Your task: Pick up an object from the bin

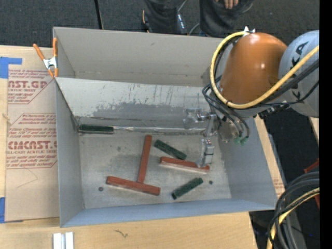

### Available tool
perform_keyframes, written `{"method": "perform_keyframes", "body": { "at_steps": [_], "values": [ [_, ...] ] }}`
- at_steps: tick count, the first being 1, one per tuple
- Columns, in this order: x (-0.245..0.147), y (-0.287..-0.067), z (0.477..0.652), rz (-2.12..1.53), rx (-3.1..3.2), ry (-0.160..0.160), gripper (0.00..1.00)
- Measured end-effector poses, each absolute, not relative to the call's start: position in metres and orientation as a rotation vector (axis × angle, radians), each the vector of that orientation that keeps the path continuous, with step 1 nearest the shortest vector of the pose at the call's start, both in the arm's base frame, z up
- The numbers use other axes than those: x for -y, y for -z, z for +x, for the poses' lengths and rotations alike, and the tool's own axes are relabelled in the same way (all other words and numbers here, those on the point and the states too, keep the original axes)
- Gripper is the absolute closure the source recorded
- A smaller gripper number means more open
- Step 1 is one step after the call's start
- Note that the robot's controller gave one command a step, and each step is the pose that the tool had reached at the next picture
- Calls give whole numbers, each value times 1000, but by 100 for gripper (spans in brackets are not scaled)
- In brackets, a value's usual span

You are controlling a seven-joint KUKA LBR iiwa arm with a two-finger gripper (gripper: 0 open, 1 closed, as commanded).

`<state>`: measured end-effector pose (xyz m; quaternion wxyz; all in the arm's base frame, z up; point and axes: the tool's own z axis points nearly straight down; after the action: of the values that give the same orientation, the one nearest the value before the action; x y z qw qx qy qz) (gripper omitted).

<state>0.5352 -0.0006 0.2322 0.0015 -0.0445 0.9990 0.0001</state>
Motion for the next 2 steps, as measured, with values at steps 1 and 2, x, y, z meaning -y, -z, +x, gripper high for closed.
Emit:
{"method": "perform_keyframes", "body": {
  "at_steps": [1,2],
  "values": [
    [9,-82,495,-364,-3129,-2,0],
    [16,-72,484,-811,-3018,3,0]
  ]
}}
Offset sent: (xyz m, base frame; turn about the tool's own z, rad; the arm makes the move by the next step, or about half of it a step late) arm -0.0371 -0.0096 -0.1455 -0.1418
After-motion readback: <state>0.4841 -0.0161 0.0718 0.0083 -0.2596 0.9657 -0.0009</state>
